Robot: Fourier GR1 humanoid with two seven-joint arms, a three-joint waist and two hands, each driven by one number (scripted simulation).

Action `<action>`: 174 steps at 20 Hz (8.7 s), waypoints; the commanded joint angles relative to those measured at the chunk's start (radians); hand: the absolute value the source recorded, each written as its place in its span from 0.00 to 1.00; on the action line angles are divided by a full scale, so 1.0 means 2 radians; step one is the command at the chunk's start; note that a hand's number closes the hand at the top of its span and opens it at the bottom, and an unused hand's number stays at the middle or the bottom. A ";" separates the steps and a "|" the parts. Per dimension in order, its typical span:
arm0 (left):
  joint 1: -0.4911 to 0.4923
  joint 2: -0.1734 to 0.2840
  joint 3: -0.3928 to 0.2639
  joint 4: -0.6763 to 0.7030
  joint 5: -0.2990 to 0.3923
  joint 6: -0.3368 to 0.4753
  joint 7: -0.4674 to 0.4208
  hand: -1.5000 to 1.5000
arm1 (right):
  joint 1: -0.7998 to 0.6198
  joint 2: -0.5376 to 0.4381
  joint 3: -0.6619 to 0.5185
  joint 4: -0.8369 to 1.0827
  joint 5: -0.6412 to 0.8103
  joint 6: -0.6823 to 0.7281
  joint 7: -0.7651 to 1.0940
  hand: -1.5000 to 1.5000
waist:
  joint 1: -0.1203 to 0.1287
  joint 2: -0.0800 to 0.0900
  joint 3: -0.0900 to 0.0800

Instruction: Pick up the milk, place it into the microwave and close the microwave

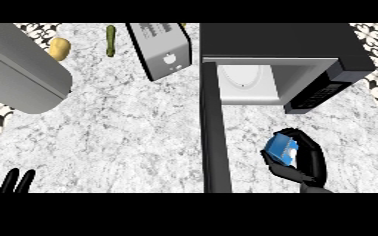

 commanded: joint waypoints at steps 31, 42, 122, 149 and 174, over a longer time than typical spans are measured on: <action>-0.008 0.004 0.084 0.027 0.061 -0.051 -0.004 0.00 | -0.053 -0.026 0.020 -0.206 0.023 -0.022 0.207 1.00 | 0.003 0.001 0.000; -0.018 0.014 0.110 0.040 0.081 -0.069 0.008 0.00 | -0.252 -0.020 -0.001 0.010 0.056 -0.052 0.219 1.00 | 0.008 0.002 0.000; -0.159 -0.002 -0.031 0.088 -0.066 -0.041 0.046 0.00 | -0.274 -0.029 -0.060 0.170 0.094 -0.194 0.101 0.00 | 0.055 0.016 0.002; -0.267 -0.002 -0.146 0.250 -0.156 -0.053 0.063 1.00 | -0.134 -0.011 -0.027 0.086 0.035 -0.016 0.066 0.00 | -0.008 -0.001 0.000; -0.505 -0.003 -0.485 0.551 -0.095 0.202 0.056 1.00 | 0.231 -0.091 -0.054 -0.356 -0.073 0.106 0.139 0.00 | -0.028 0.002 -0.001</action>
